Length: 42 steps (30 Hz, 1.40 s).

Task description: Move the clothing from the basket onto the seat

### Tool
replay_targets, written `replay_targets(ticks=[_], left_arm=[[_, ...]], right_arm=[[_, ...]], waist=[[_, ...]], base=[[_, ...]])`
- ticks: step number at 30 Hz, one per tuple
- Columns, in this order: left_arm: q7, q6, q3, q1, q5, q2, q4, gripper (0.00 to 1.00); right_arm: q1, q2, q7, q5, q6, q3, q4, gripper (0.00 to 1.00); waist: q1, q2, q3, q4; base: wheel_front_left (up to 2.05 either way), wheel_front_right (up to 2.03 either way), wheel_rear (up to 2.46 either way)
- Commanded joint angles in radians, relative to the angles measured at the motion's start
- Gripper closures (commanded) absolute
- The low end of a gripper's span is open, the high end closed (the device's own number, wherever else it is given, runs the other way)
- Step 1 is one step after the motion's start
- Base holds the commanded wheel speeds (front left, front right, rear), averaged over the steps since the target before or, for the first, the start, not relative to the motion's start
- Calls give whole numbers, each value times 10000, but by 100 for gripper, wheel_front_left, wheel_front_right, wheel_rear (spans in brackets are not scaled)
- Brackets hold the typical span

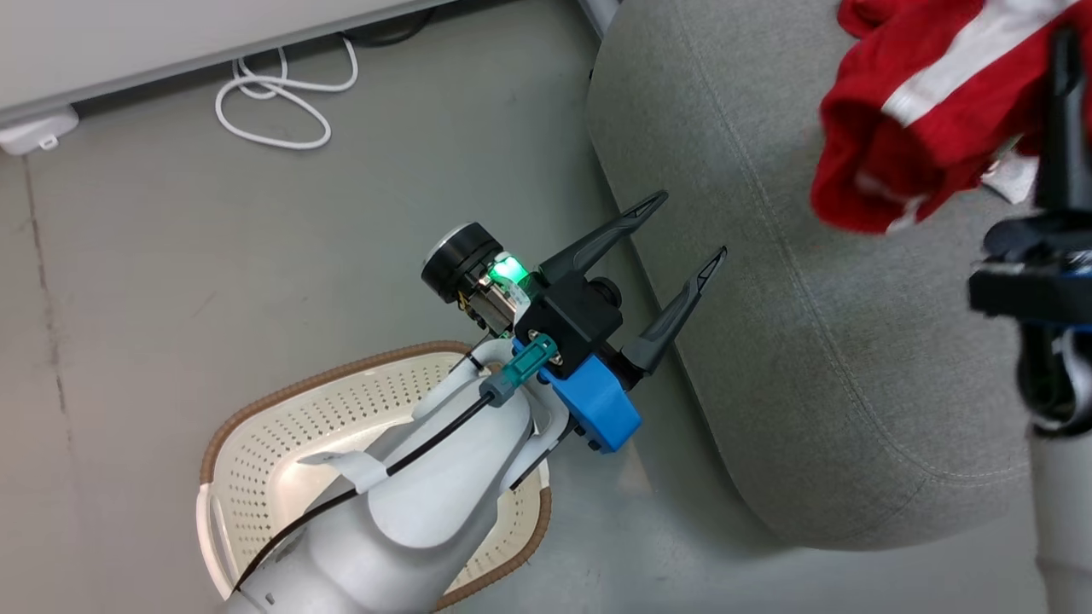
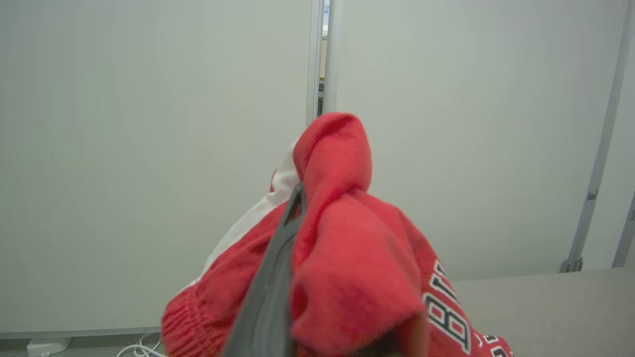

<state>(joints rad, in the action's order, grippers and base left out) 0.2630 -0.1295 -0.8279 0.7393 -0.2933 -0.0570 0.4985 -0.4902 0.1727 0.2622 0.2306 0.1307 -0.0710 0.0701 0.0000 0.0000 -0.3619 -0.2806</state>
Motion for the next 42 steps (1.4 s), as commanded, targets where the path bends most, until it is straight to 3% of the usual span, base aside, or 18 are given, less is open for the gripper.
replay_targets(ticks=[1,8,14,17,31,39,40,41,42], left_arm=[[26,-15,-16,231,67,-33,44,0],[26,-14,-153,1007,341,19,126,0],[26,-6,-173,1447,482,35,159,0],[26,4,-145,1587,496,40,149,0],[26,11,-259,1848,528,56,218,0],[26,35,-242,1784,482,63,257,0],[26,53,-210,1685,476,63,270,0],[26,63,-185,1631,475,64,268,0],[26,63,-185,1631,475,64,268,0]], right_arm=[[-635,266,40,-34,2,-270,-68,100],[-3117,1944,40,-283,2,-1747,262,100],[-4299,3267,38,-41,2,-2907,1510,100],[-4401,3571,40,44,2,-3276,2288,100],[-4212,3033,41,100,3,-2684,6320,100],[-4348,3019,40,55,2,-2384,7172,100],[-4273,2988,40,13,2,-2458,7060,11],[-4154,2934,40,18,2,-2509,7011,0],[-4154,2934,40,18,2,-2509,7011,0]], waist=[[0,0,-533,138],[0,0,-2053,495],[0,0,-2794,587],[0,0,-3047,612],[0,0,-3470,845],[0,0,-3327,902],[0,0,-3179,872],[0,0,-3082,852],[0,0,-3082,852]], base=[[0,0,0],[0,0,0],[0,0,0],[0,0,0],[0,0,0],[0,0,0],[0,0,0],[0,0,0],[0,0,0]])
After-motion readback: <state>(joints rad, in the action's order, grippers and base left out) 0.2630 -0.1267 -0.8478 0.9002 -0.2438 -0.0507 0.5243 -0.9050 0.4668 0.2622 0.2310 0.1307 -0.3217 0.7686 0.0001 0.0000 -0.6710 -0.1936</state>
